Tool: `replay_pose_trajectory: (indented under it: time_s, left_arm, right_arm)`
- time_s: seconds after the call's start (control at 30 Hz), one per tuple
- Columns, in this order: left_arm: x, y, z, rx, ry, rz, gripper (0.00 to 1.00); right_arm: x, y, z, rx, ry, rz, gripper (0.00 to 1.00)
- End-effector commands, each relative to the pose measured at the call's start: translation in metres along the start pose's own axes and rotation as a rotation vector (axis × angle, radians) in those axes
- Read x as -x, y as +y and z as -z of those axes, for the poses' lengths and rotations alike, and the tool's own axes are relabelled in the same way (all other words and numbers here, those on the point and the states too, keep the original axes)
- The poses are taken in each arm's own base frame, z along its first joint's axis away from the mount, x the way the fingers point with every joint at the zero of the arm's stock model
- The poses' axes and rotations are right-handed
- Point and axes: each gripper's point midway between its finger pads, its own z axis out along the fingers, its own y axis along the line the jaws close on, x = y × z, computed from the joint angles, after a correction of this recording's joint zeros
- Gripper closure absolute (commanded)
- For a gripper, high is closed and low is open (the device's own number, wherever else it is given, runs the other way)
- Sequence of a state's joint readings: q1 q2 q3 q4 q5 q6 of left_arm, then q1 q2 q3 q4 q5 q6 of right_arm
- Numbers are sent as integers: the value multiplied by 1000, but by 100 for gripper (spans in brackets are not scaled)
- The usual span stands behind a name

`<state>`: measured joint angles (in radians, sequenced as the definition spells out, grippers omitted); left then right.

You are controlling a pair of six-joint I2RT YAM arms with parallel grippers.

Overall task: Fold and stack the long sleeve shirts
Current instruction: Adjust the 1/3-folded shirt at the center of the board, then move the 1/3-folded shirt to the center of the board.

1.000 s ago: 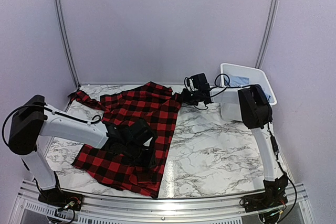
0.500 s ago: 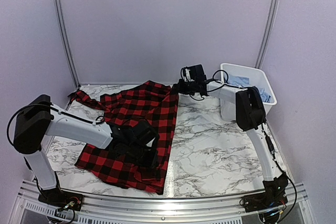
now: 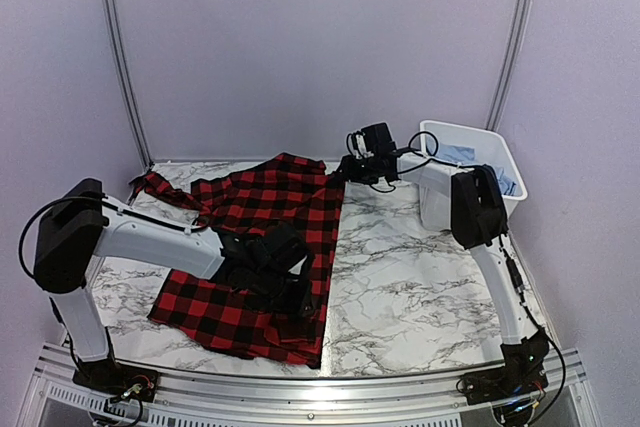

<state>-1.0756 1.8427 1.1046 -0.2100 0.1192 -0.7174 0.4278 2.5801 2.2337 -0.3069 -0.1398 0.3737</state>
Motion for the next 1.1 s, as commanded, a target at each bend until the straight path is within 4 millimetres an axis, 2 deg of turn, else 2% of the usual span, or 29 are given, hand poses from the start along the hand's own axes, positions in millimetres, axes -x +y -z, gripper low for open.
replay_pose_trajectory:
  time_s: [0.0,0.07,0.17,0.37,0.47,0.57,0.67,0.73,0.9,1.07]
  left_arm:
    - [26,-16,36,-15,-106,2,71]
    - [36,-9,50,10,-154,22,70]
    - [46,19,70,91,-216,63,69]
    - [54,96,92,234,-266,186,69]
    - [53,136,99,310,-274,254,70]
    - [44,176,102,381,-257,323,72]
    - [27,211,103,433,-220,380,74]
    - [18,220,100,443,-194,389,74]
    - [6,226,90,453,-153,394,76]
    - [-5,227,80,452,-126,409,76]
  right_arm:
    - [34,22,46,26,-30,20,50]
    - [28,37,54,57,-8,29,54]
    - [5,68,65,103,40,61,58]
    - [-57,134,97,231,108,112,61]
    - [-92,158,109,285,158,121,62]
    - [-126,176,117,317,207,139,63]
    - [-157,183,124,327,251,141,63]
    - [-170,184,127,345,254,126,62]
    - [-201,172,121,340,306,112,62]
    - [-215,147,113,257,320,123,62]
